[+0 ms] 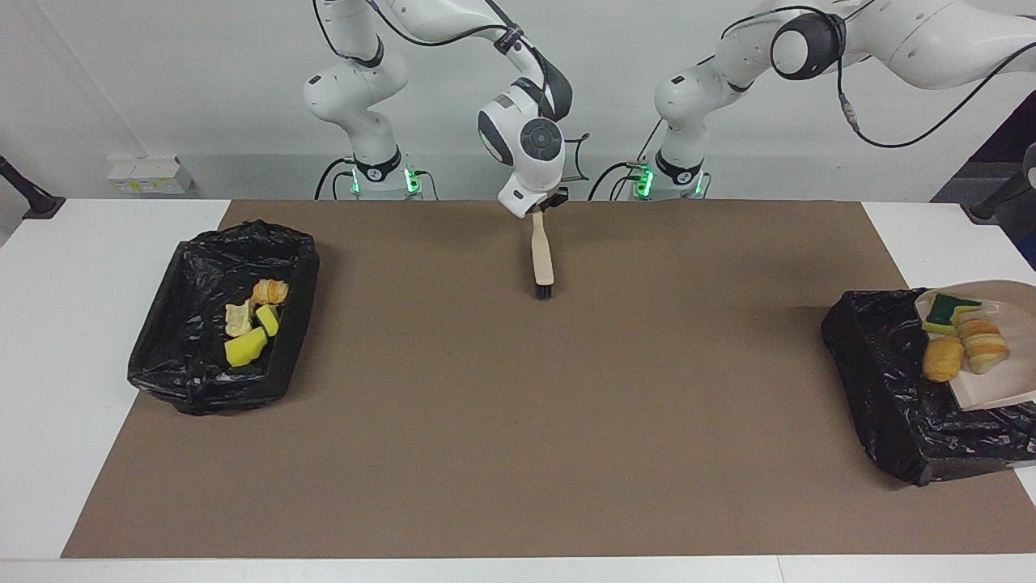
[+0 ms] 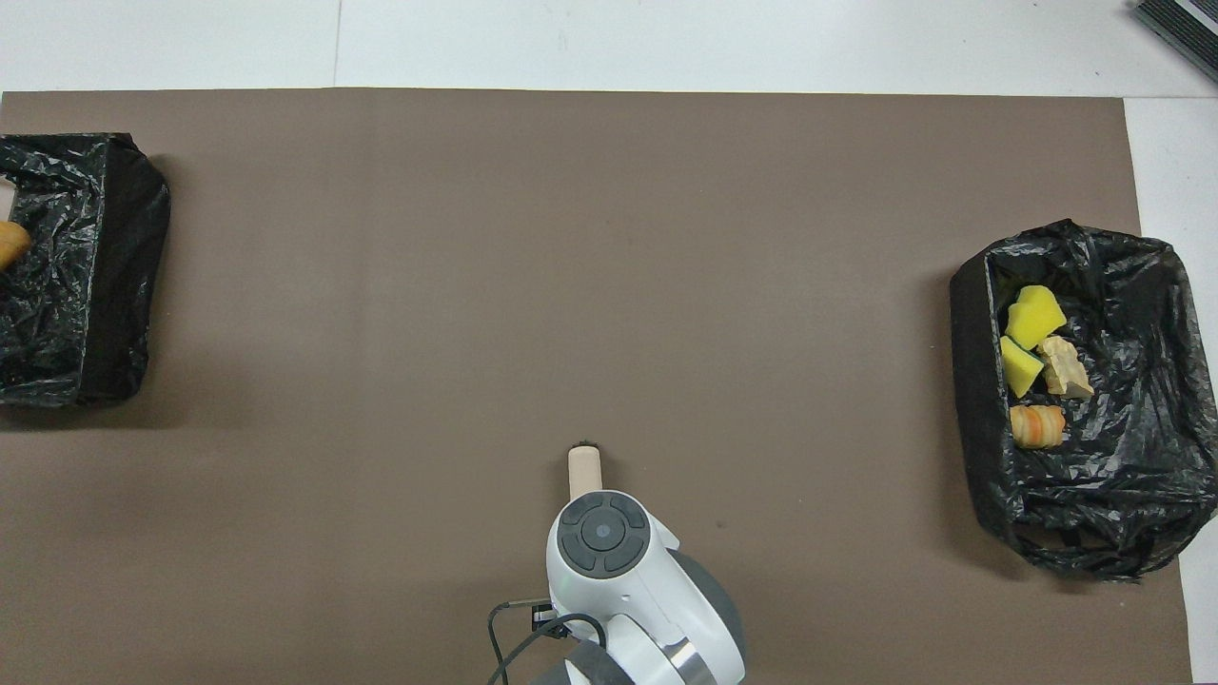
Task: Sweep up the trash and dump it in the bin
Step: 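Tip the dustpan over the bin with the left gripper to dump trash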
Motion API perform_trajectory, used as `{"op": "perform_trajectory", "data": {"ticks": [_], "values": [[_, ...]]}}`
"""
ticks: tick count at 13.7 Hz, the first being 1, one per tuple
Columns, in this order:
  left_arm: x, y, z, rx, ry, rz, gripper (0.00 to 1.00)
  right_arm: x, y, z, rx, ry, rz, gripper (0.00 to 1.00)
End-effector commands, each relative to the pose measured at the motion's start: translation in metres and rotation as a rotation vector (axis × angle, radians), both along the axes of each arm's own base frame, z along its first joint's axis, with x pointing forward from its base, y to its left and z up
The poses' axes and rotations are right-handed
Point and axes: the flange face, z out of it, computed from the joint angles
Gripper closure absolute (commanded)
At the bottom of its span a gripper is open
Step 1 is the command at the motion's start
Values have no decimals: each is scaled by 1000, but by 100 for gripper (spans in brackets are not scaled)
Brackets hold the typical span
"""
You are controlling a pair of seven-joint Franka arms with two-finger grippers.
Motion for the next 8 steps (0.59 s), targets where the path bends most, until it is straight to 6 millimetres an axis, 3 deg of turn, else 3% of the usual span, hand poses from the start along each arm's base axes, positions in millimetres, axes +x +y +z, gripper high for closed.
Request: {"op": "perform_trajectory", "data": {"ticks": [1,4,6,8], "values": [[-4,-16,29,58,18,6,100,6,-2,3,18,4,15,0],[-11,-25,57,137,18,13,100,15,0,2,16,-12,9,0],[-20,-34,80,147,8,23,100,42,-10,13,26,-52,-24,0],[-27,-47,101,171,1,22,100,82,-34,30,26,-117,-58,0]]}}
